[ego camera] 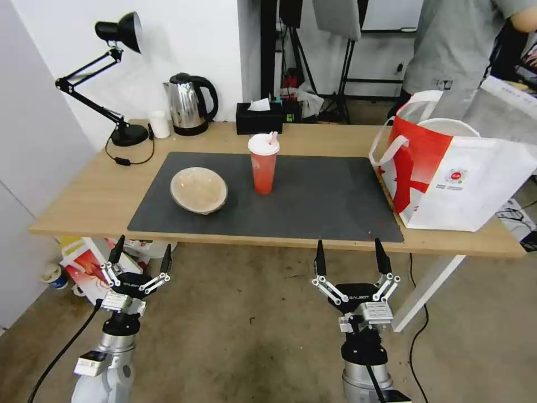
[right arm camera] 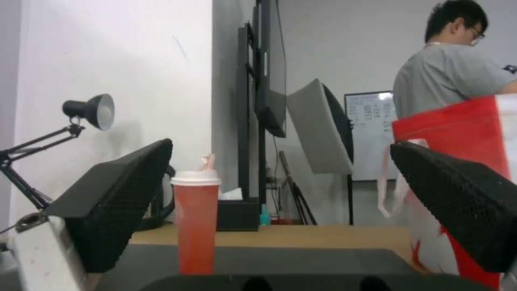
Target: Pick up the trash from the table and place it into the takeout bag.
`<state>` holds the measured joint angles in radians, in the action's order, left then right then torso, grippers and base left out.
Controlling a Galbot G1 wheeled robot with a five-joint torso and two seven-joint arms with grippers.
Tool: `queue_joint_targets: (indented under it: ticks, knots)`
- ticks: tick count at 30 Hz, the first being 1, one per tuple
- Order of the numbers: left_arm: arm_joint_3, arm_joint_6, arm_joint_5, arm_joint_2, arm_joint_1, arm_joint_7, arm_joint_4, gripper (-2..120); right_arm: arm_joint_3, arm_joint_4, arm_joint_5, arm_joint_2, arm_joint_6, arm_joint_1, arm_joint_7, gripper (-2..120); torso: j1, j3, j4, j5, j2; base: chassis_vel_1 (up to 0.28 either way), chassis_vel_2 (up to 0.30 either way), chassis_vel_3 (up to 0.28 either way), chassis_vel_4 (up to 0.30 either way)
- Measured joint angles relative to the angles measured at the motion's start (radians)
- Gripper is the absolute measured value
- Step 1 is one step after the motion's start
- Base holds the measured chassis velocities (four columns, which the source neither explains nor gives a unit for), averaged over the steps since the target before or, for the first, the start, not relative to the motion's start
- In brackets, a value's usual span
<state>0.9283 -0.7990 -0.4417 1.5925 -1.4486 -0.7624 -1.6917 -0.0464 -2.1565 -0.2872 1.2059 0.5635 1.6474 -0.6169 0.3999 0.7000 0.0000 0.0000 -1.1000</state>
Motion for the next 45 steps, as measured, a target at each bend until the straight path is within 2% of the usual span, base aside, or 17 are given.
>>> queue_joint_targets:
  ticks: [6,9,15,19,23,25,28,30,36,45]
  knots:
    - [-0.007,0.0,0.001,0.0,-0.003,-0.001,0.0,100,0.016,-0.034,0.078,-0.026,-0.079,-0.07,0.059,100,0.0,0.0,-0.0002,0.0,0.0,0.0,0.0,0.0,0.0]
    - [-0.01,0.0,0.004,0.0,-0.006,-0.003,0.0,100,0.024,-0.048,0.162,-0.073,-0.153,-0.165,0.098,100,0.0,0.0,-0.0001,0.0,0.0,0.0,0.0,0.0,0.0]
    - [-0.01,0.0,0.006,0.0,-0.008,-0.004,0.0,100,0.034,-0.057,0.265,-0.138,-0.238,-0.256,0.112,100,0.0,0.0,0.0003,0.0,0.0,0.0,0.0,0.0,0.0]
    - [-0.008,0.0,0.012,0.001,-0.011,-0.006,0.002,100,0.055,-0.003,0.483,-0.27,-0.34,-0.441,0.139,100,0.0,0.0,0.0001,0.0,0.0,0.0,0.0,0.0,0.0]
    - [-0.01,0.001,0.022,0.001,-0.005,-0.005,0.005,100,0.055,0.019,0.575,-0.316,-0.381,-0.522,0.181,100,0.0,0.0,0.0003,0.0001,0.0,0.0,0.0,0.0,0.0]
    - [-0.011,0.001,0.027,0.0,-0.003,-0.004,0.006,100,0.055,0.024,0.602,-0.327,-0.394,-0.541,0.192,100,0.0,0.0,-0.0005,-0.0002,0.0,0.0,0.0,0.0,0.0]
    - [-0.011,0.001,0.036,0.0,-0.003,-0.004,0.012,100,0.078,0.052,0.695,-0.354,-0.435,-0.61,0.236,100,0.0,0.0,0.0003,0.0001,0.0,0.0,0.0,0.0,0.0]
    - [-0.012,0.001,0.036,0.0,-0.003,-0.004,0.012,100,0.079,0.054,0.699,-0.355,-0.437,-0.614,0.238,100,0.0,0.0,0.0002,0.0,0.0,0.0,0.0,0.0,0.0]
    - [-0.018,0.001,0.047,0.001,-0.005,-0.004,0.014,100,0.123,0.136,0.876,-0.399,-0.497,-0.761,0.312,100,0.0,0.0,0.0001,-0.0002,0.0,0.0,0.0,0.0,0.0]
    - [-0.021,0.001,0.053,0.001,-0.005,-0.002,0.013,100,0.207,0.209,0.968,-0.396,-0.546,-0.901,0.352,100,0.0,0.0,0.0,-0.0001,0.0,0.0,0.0,0.0,0.0]
